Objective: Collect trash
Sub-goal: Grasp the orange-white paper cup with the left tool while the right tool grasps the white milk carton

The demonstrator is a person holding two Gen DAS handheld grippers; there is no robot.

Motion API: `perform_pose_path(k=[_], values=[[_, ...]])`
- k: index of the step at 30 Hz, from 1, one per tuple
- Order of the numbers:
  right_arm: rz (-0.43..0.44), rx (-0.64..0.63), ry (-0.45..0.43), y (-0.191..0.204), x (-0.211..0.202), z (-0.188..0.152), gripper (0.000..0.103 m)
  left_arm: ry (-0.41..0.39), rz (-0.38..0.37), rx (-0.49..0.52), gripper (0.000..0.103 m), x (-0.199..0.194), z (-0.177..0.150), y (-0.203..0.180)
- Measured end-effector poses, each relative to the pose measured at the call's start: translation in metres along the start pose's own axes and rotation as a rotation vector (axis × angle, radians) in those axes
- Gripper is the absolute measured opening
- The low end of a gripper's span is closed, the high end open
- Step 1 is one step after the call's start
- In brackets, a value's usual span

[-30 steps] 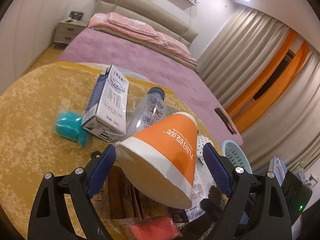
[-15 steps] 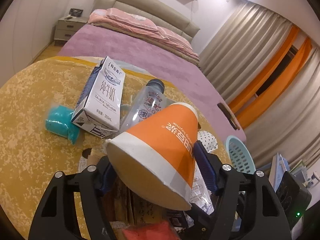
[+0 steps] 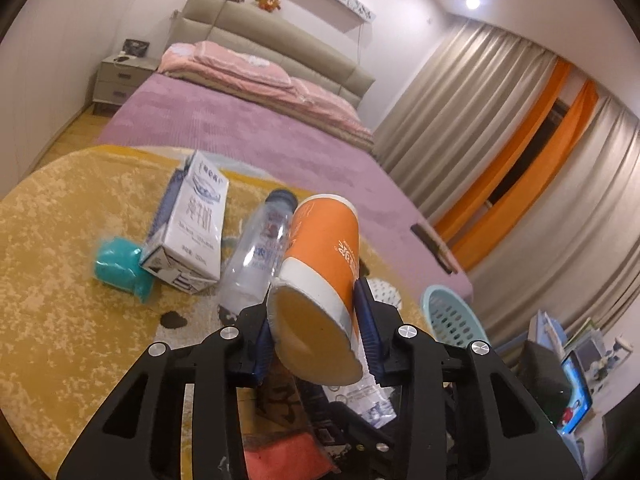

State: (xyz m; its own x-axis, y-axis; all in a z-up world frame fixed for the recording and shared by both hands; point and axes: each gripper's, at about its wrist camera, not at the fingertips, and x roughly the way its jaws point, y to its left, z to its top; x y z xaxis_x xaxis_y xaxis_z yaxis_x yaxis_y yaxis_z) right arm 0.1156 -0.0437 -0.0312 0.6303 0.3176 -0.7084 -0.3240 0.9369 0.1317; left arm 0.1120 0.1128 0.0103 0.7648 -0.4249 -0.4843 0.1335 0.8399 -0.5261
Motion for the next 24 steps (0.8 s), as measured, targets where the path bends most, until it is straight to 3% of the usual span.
perform_pose_path(k=[11,12,14,24], values=[[-0.111,-0.041,0.030,0.013,0.015,0.003,0.079,-0.074,-0.012,0.023,0.035,-0.030,0.008,-0.007],[-0.111,-0.027,0.027,0.010,0.014,0.003,0.076,-0.077,-0.012,0.028,0.035,-0.031,0.008,-0.009],[-0.106,-0.004,0.024,0.004,0.014,0.004,0.058,-0.080,-0.012,0.033,0.035,-0.033,0.006,-0.009],[-0.050,0.109,-0.100,-0.030,-0.025,0.000,0.054,-0.102,-0.036,0.090,0.035,-0.036,0.012,-0.042]])
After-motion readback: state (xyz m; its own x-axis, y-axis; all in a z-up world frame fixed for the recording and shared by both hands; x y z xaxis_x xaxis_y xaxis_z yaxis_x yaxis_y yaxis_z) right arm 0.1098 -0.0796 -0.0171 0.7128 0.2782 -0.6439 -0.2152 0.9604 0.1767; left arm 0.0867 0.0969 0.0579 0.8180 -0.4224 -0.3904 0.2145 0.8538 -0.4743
